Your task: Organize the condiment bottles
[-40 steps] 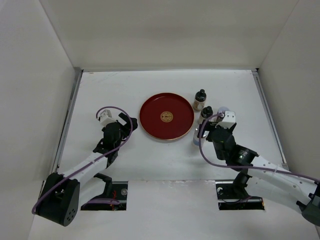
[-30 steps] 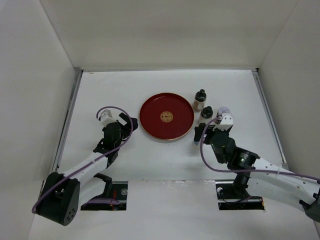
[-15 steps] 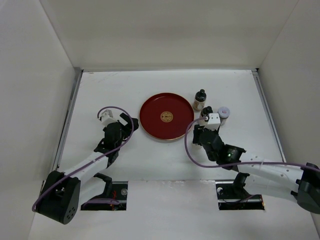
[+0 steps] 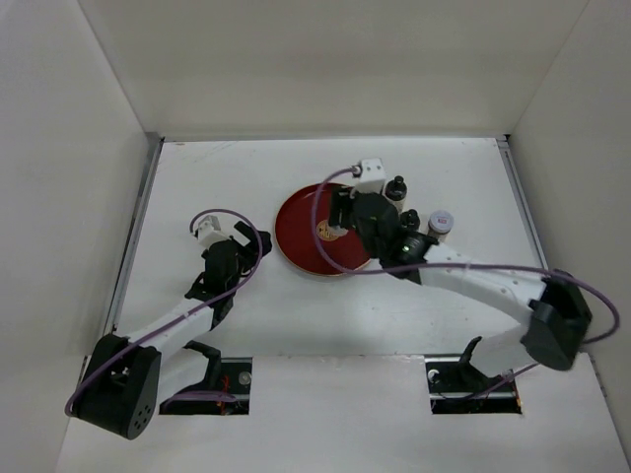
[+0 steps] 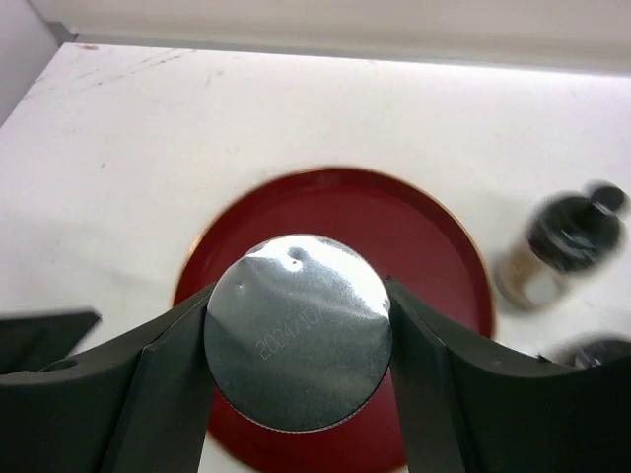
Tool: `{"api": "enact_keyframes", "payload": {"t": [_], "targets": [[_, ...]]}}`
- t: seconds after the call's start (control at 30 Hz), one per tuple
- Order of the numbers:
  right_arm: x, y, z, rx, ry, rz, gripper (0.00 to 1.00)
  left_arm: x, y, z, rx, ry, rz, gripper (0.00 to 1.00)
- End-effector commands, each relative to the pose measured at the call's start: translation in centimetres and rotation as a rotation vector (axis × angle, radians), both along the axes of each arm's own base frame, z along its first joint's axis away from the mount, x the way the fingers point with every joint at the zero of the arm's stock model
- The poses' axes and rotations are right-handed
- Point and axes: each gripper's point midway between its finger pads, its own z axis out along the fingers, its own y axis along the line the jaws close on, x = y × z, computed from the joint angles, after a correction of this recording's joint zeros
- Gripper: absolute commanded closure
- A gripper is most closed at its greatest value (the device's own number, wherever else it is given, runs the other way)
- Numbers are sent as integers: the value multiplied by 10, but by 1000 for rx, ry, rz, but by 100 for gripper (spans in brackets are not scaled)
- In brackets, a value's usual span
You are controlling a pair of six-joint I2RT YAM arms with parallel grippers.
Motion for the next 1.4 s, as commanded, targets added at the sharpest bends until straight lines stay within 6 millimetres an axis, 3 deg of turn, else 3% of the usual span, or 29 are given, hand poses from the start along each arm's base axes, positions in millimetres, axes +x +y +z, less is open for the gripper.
{"api": "enact_keyframes", "payload": {"t": [0.0,0.13,0.3,0.4,0.53,0.6,0.67,0.83,0.93,1.03,1.17,1.27,1.37], "targets": [[42,51,32,42,-97,77,41,5,-1,8,-28,-36,3,0],[93,86,21,-18,-107,40,41,4,-1,7,-29,-36,2,0],[129,115,-4,-36,-90,29,41,4,-1,10,-33,-49,3,0],[136,122,-25,-47,-61,27,37,4,-1,9,-34,-42,-2,0],[134,121,-48,-58,-24,26,17,4,-3,13,-39,-53,-8,0],[129,116,-47,-39,-17,18,7,4,-3,12,-38,-50,-8,0],[122,109,-32,-15,-29,17,1,3,-3,13,-40,-53,-11,0],[82,59,31,42,-110,-1,0,3,-4,11,-39,-48,-14,0],[50,13,40,28,-124,-37,0,3,-5,16,-38,-62,-14,0],[16,-44,24,6,-102,-114,0,3,-4,14,-36,-57,-9,0],[-16,-109,-23,-12,-11,-248,0,4,-5,15,-37,-60,-9,0],[-18,-146,-54,8,43,-339,0,4,-5,8,-26,-41,-4,0],[-9,-159,-77,18,112,-337,0,5,-3,8,-22,-40,1,0]]}}
